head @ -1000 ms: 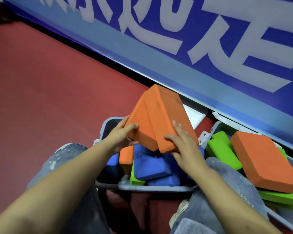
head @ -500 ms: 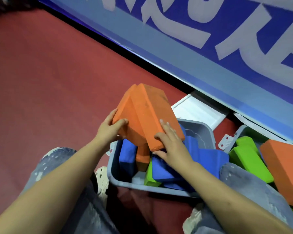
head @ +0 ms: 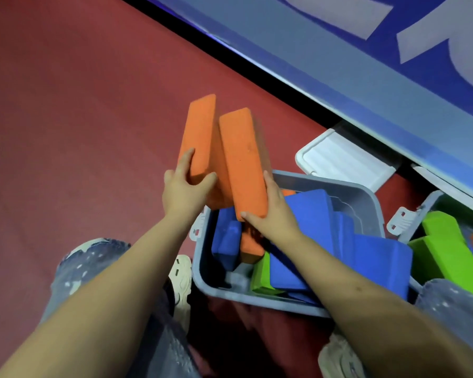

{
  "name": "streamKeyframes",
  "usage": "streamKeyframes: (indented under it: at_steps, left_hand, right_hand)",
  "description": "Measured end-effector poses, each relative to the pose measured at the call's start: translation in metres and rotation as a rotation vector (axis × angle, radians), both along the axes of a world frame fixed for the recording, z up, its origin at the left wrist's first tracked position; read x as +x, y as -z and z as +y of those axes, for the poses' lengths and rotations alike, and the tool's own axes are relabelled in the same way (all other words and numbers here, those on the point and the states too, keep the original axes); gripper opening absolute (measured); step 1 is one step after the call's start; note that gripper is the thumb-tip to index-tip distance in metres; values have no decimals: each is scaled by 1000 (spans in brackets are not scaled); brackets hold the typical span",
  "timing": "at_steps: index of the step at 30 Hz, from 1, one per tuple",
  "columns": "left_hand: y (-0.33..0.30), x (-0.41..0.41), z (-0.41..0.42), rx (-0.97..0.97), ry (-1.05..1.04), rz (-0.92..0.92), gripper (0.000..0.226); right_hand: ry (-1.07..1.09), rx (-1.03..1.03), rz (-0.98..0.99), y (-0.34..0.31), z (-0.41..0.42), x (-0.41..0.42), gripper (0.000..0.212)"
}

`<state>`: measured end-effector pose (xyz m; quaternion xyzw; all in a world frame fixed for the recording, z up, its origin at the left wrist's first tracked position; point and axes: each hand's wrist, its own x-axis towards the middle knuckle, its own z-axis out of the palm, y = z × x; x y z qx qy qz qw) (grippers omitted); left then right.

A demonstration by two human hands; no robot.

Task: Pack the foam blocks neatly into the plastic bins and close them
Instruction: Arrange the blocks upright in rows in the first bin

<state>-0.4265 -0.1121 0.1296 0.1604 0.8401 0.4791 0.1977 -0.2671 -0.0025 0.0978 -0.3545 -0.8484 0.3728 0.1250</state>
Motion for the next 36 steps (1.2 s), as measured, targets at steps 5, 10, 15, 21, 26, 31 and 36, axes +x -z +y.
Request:
streamKeyframes:
  at_steps: [5,10,15,21,26,31,36]
  left_hand:
    - [12,0,1,-100,25,-92,74]
    - [13,9,2,-95,46,-94,67]
    - [0,11,2,84,6,-104,63]
    - [-31,39,15,373,309,-311,44]
    - [-24,75,27,361,292,-482,41]
    - [-18,75,22,359,272,-552,37]
    - [-15,71,21,381,243,-712,30]
  right_hand:
    - [13,-294,-156,28,16,15,97]
    - [-25,-347,-272,29,16,13,91]
    - [178,-245,-69,18,0,28,77]
    - [462,-487,256,-12,1,87,53]
    - [775,-959,349,-18,17,113,55]
    - [853,-972,221,-28,38,94,91]
    - [871,-730,195,-30,45,85,76]
